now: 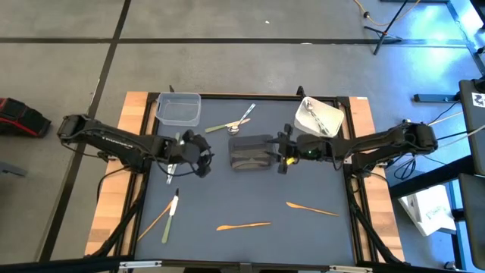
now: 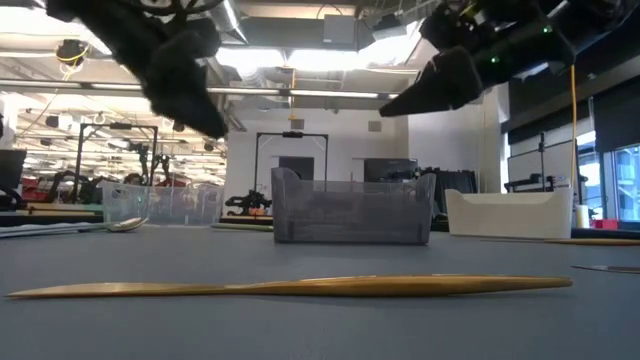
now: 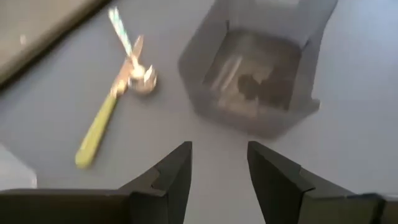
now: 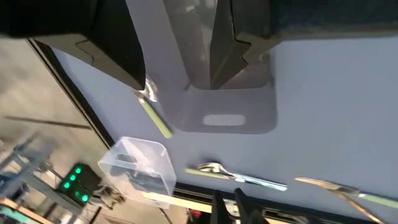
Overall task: Sort silverware by color (type)
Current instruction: Put the green spoon into the white bin
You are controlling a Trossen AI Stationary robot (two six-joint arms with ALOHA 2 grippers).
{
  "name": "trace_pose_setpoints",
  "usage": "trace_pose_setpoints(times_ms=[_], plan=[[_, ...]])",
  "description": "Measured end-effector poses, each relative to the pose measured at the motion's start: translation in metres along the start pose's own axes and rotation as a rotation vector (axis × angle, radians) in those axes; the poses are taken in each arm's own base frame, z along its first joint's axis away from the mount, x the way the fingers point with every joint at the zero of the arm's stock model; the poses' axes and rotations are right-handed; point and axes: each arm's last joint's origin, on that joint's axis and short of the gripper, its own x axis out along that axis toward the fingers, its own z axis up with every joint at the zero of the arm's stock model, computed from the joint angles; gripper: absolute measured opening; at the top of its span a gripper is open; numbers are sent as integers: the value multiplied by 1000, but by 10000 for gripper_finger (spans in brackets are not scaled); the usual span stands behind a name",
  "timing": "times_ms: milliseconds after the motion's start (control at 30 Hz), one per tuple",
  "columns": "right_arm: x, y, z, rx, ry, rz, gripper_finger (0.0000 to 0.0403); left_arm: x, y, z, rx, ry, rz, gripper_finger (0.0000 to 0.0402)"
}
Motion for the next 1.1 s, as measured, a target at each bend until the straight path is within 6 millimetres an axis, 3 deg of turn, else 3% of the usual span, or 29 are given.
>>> trace_pose_setpoints(times_ms=[400,1100], plan=[[-1,6,1,-71,-11,25,168,-9,14,-33,-269,281,188,151],[-1,6,-1,-49,16,32,168,-1,11,-43,-293,437,191,151]])
